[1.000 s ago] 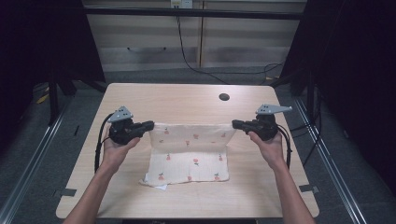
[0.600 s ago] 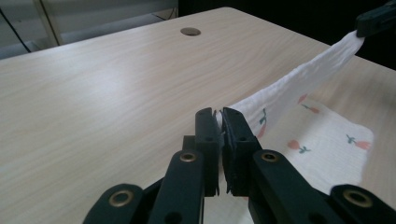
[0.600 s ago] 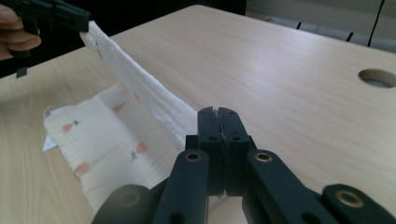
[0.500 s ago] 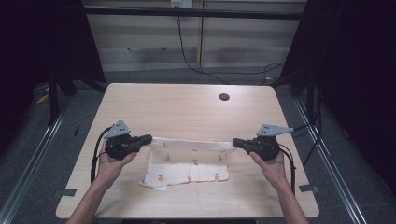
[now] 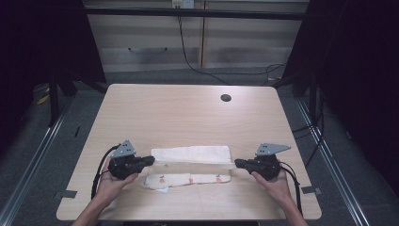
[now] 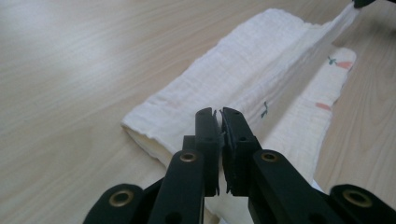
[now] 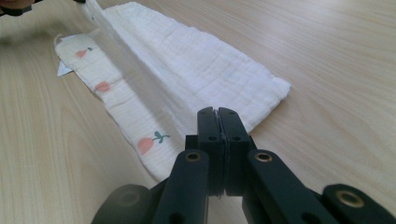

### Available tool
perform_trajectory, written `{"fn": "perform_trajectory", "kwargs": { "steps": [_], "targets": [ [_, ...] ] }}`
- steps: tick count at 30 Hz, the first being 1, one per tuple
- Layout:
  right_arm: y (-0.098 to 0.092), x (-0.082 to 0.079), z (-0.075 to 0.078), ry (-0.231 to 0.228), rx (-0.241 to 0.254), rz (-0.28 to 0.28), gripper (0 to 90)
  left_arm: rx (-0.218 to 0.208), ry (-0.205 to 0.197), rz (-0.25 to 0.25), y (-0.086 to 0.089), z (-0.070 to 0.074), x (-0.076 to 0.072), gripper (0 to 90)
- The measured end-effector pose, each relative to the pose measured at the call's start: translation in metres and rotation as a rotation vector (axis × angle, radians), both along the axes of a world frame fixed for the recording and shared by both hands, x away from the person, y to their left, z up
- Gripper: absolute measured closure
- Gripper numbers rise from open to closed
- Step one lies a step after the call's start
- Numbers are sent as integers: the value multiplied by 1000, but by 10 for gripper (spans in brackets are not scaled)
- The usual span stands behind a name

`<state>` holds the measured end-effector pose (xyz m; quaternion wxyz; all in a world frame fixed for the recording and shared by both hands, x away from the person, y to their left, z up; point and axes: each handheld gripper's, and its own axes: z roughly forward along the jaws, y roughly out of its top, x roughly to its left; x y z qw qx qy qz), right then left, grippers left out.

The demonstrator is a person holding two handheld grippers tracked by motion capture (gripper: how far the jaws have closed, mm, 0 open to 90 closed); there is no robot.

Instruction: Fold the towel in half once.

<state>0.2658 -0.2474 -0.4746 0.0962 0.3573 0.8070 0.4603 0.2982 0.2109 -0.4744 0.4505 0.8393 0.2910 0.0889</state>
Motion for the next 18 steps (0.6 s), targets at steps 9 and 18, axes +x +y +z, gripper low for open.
{"fn": "perform_trajectory", "kwargs": {
  "steps": [9,18],
  "targets": [
    [2,-9,-6,27,-3,17,888,18,31,-35,1,-9,-12,856],
    [3,-9,-12,69,29,35,739,17,5,-46,-1,-6,-17,805]
  ]
}}
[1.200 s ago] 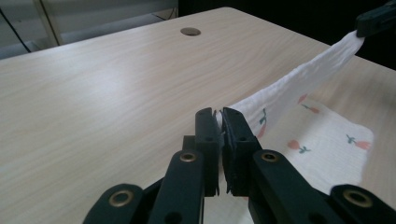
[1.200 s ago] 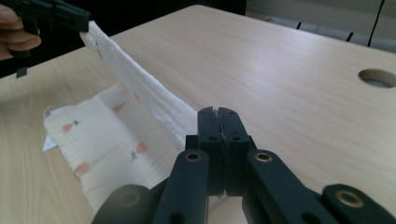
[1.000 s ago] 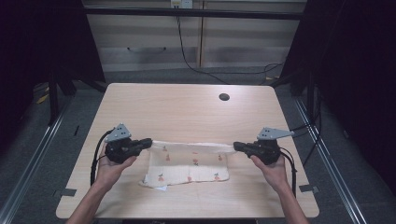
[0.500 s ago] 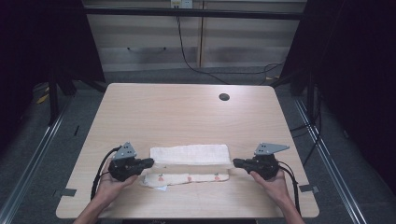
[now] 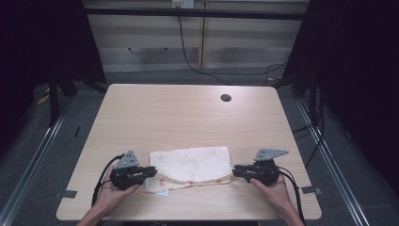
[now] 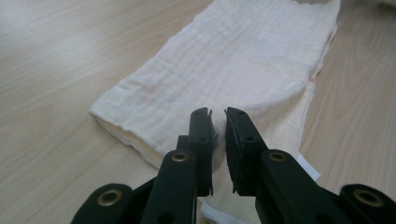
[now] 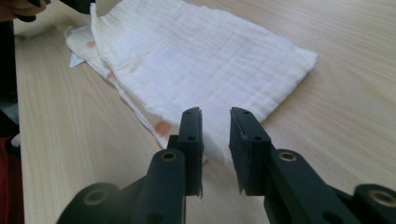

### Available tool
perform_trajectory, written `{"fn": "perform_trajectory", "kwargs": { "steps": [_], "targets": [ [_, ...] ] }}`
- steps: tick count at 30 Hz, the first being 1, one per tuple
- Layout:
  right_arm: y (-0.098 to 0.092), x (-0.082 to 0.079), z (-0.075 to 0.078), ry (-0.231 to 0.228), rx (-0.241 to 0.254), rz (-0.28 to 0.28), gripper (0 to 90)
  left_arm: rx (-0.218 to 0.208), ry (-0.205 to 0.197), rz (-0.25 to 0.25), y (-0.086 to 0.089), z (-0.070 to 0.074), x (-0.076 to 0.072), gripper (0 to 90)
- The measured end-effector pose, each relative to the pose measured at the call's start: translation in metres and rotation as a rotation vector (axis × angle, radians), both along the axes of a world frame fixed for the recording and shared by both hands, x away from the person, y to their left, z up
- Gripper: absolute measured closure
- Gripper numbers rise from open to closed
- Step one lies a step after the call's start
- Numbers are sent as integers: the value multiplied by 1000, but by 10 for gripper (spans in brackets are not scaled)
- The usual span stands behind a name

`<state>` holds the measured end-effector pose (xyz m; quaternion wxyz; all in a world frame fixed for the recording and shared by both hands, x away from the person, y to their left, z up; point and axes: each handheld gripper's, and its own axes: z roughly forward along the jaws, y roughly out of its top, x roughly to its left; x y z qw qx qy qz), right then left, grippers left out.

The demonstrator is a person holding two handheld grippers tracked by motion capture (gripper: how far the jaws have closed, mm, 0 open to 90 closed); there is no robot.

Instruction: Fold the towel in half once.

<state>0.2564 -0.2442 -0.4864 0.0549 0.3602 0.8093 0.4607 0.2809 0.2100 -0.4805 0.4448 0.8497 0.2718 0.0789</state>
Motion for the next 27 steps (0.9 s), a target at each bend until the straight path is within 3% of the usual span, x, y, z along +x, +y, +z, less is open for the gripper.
{"fn": "perform_trajectory", "kwargs": {
  "steps": [5,8,11,16,21,27],
  "targets": [
    [-1,0,3,-9,11,-12,670,-49,-2,34,9,4,4,783],
    [-1,3,5,-12,11,-24,643,-37,0,57,10,3,8,772],
    [2,11,8,-22,2,-37,657,1,10,67,4,-3,18,758],
    [8,34,9,-31,-29,-40,750,15,22,67,-7,-7,32,759],
    [16,63,9,-36,-37,-60,814,70,45,57,-14,-19,37,760],
    [21,98,-1,-3,-47,-112,794,87,36,62,-13,-23,39,768]
  ]
}}
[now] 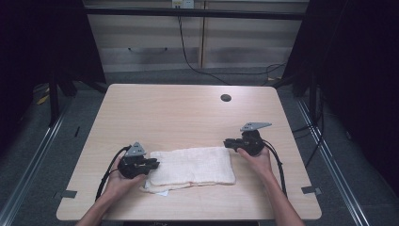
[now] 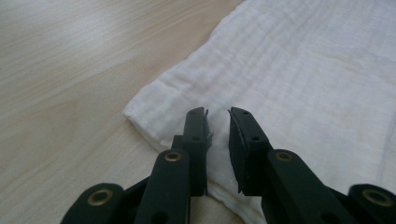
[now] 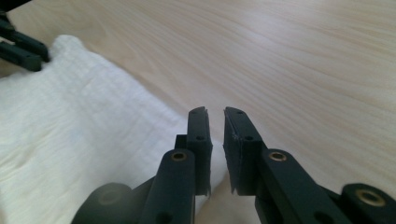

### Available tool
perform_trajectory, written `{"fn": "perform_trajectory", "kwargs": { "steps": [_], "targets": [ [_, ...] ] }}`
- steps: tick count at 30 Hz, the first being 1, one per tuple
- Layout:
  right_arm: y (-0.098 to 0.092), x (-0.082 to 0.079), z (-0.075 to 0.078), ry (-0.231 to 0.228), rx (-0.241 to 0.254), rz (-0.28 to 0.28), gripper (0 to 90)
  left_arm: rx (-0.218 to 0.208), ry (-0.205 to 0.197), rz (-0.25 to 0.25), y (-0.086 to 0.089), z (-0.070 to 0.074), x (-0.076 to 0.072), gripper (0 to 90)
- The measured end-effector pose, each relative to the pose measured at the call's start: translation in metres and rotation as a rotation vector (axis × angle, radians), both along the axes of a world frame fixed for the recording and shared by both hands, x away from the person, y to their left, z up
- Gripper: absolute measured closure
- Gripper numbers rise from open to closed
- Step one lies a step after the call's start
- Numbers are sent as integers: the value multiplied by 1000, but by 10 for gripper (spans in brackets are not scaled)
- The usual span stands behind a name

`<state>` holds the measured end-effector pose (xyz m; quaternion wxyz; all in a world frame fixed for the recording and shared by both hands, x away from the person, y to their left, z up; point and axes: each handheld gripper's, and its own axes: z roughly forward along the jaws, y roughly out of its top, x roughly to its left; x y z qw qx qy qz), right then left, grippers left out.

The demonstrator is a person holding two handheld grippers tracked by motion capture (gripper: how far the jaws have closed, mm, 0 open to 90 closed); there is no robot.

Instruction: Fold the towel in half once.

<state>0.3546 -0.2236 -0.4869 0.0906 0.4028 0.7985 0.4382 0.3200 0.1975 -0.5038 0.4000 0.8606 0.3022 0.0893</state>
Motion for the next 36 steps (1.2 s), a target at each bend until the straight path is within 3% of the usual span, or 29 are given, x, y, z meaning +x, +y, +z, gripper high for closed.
{"fn": "perform_trajectory", "kwargs": {
  "steps": [4,9,17,20,23,29,36],
  "targets": [
    [6,10,-8,23,-23,6,765,4,-18,11,0,-1,0,763],
    [15,10,-16,45,-42,27,688,4,-19,11,1,-1,1,761],
    [18,6,-21,19,-106,31,649,-17,-9,8,3,-2,1,749],
    [18,4,-22,21,-83,38,722,-29,-13,4,4,-4,0,736],
    [17,2,-23,34,-63,50,862,-31,-13,-2,4,-4,0,719],
    [5,-6,-17,50,-22,41,884,-26,-8,-3,4,-3,-2,713],
    [0,-23,-16,61,-68,68,886,-1,37,-47,6,4,-9,713]
  ]
}}
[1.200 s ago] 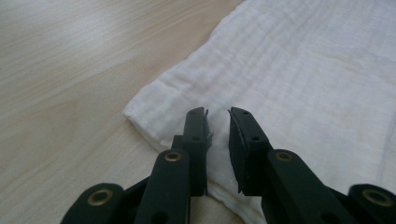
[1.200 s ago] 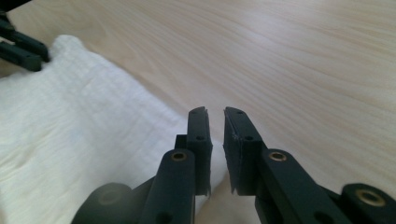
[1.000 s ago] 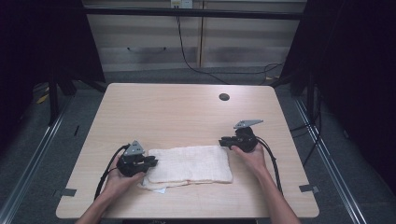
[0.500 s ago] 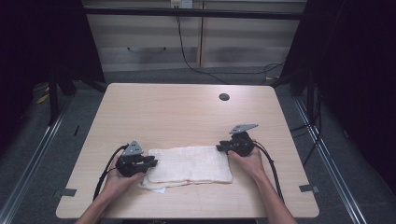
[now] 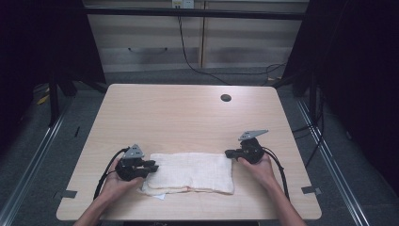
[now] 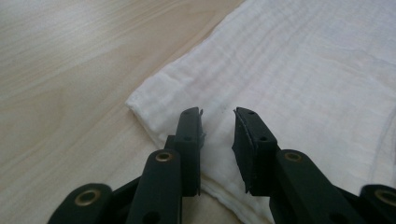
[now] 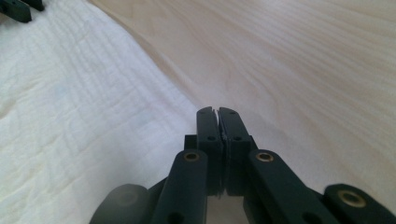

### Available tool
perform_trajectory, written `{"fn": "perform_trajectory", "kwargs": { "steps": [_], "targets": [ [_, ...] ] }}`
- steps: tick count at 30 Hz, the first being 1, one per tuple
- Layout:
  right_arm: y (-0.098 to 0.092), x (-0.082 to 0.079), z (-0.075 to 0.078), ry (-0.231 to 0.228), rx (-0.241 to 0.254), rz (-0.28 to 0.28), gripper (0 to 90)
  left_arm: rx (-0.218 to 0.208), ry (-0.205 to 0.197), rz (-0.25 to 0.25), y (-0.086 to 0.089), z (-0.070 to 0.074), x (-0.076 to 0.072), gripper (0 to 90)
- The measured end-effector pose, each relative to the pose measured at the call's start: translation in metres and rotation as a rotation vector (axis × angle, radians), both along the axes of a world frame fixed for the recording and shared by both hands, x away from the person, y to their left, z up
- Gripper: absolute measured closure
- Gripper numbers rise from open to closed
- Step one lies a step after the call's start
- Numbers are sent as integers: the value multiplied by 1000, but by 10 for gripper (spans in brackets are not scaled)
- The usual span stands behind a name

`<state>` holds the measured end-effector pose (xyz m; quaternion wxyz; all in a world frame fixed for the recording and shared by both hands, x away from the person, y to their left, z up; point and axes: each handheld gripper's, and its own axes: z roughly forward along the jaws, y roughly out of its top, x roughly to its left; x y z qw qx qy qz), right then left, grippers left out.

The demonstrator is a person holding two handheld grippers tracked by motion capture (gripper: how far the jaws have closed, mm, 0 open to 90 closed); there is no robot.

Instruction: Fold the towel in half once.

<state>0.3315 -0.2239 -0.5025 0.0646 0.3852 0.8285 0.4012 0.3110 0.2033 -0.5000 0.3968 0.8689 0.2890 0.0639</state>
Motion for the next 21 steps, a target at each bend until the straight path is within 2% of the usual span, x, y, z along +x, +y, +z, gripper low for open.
{"fn": "perform_trajectory", "kwargs": {
  "steps": [2,4,8,9,10,11,15,21],
  "targets": [
    [-1,-3,-1,-4,29,1,886,-7,-1,-11,0,5,-1,697],
    [0,-3,0,-8,15,8,886,-42,-6,11,1,11,4,679],
    [-1,-3,2,-24,38,0,886,-79,-20,59,4,19,23,664],
    [-1,-3,2,-25,41,1,886,-75,-7,67,3,19,29,663],
    [0,-3,2,-26,37,4,886,-77,-13,80,3,19,34,661],
    [0,-3,2,-23,34,2,886,-90,-4,96,4,18,38,660],
    [-1,-3,2,-27,46,-1,886,-85,55,102,4,9,50,625],
    [-2,-3,1,-27,53,-6,886,-67,41,96,3,3,47,641]
  ]
}}
